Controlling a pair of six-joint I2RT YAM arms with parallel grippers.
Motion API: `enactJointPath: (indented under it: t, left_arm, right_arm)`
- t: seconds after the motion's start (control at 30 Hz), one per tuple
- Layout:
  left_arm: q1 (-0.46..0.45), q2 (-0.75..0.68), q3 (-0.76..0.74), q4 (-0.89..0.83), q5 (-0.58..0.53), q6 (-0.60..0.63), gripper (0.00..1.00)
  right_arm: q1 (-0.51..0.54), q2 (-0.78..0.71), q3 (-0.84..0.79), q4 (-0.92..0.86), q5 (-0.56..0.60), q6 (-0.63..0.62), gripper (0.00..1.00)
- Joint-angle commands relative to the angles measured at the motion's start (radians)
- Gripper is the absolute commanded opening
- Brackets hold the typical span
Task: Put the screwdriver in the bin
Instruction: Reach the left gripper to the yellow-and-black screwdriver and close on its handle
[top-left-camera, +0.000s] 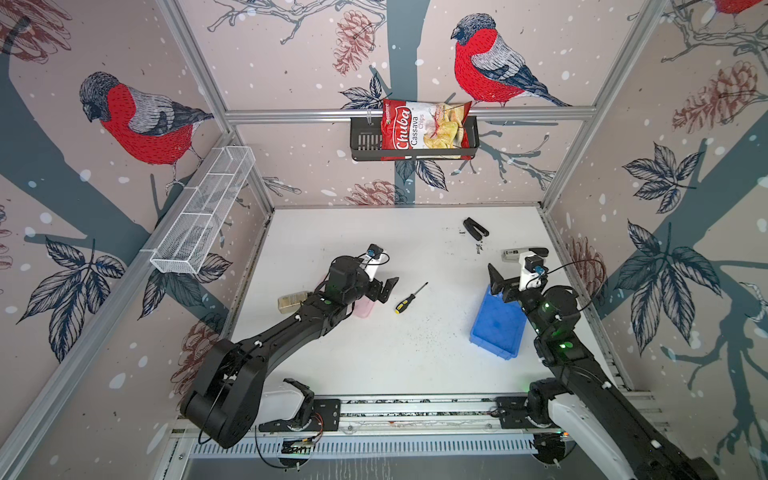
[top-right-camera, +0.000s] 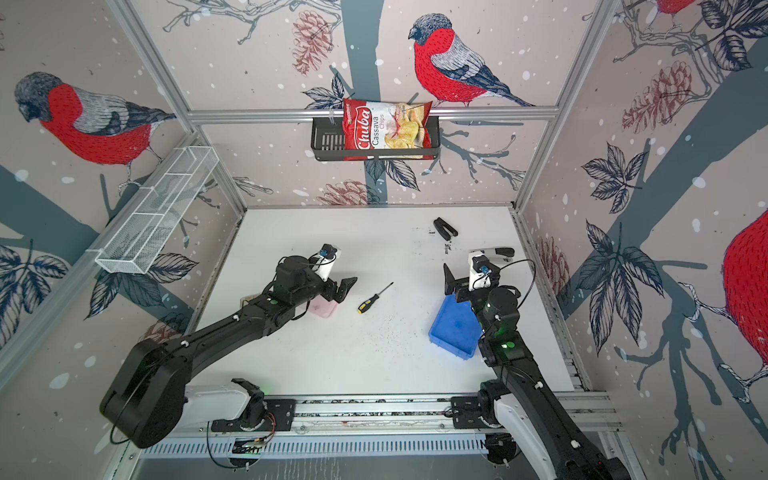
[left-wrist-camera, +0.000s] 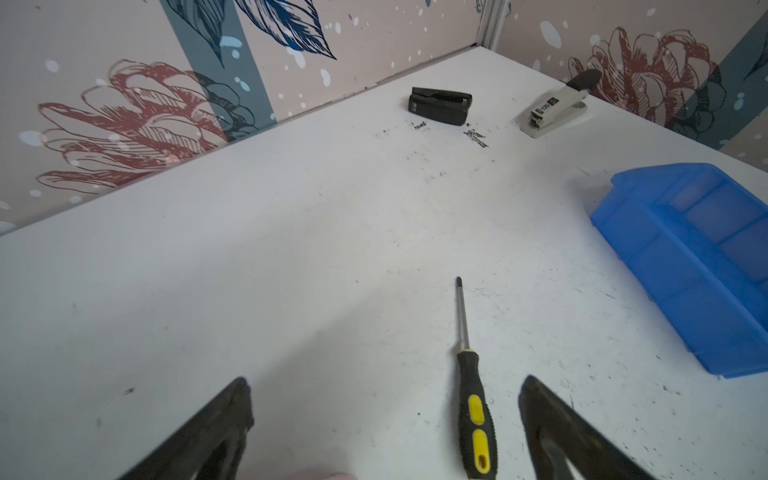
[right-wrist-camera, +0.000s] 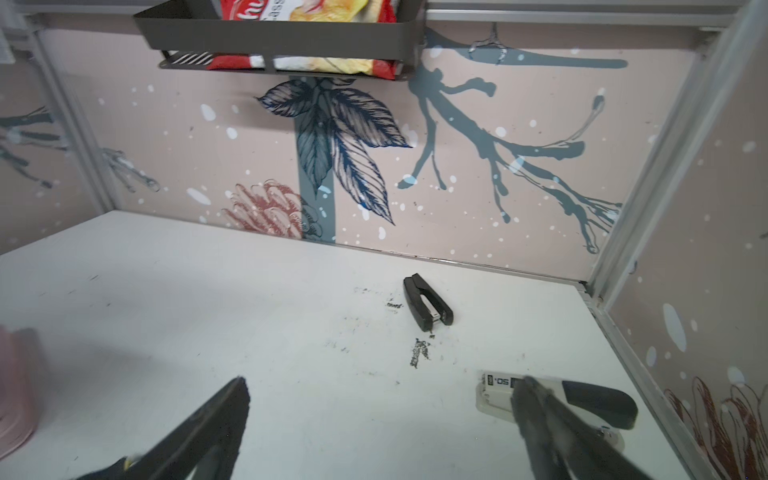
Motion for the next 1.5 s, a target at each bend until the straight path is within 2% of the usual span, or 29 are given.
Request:
enactJointPath:
  t: [0.0,0.13,0.33,0.5,0.7,1.03,1.13,1.47]
  left_arm:
    - [-0.042,0.033,0.029,-0.080,-0.033,-0.060,0.99]
    - [-0.096,0.093,0.074,-0.160,-0.058,-0.078,0.99]
    - [-0.157,0.200,0.157,-0.302,-0.077,-0.132,0.97]
    - [-0.167,0.286,0.223,-0.405,-0.092,-0.173,0.95]
    - [-0.167,0.373,0.273,-0.459,-0.120,-0.142,0.91]
    - [-0.168,0.434,0.291,-0.459,-0.118,-0.116,0.76]
    - [-0.169,0.439,0.285,-0.456,-0.119,-0.124,0.75]
    - [-0.173,0.442,0.274,-0.438,-0.115,-0.121,0.54]
  right_arm:
    - [0.030,-0.030,0.042,-0.210,-0.080,-0.059,1.00]
    - [0.112,-0.064,0.062,-0.322,-0.076,-0.096,1.00]
    - [0.207,-0.059,0.088,-0.412,-0.090,-0.069,1.00]
    - [0.292,-0.054,0.098,-0.469,-0.069,-0.090,1.00]
    - [0.355,-0.028,0.109,-0.491,-0.067,-0.099,1.00]
    - [0.379,-0.002,0.099,-0.471,-0.047,-0.088,1.00]
    - [0.379,0.000,0.096,-0.467,-0.044,-0.086,1.00]
    - [0.379,-0.009,0.081,-0.450,-0.042,-0.055,1.00]
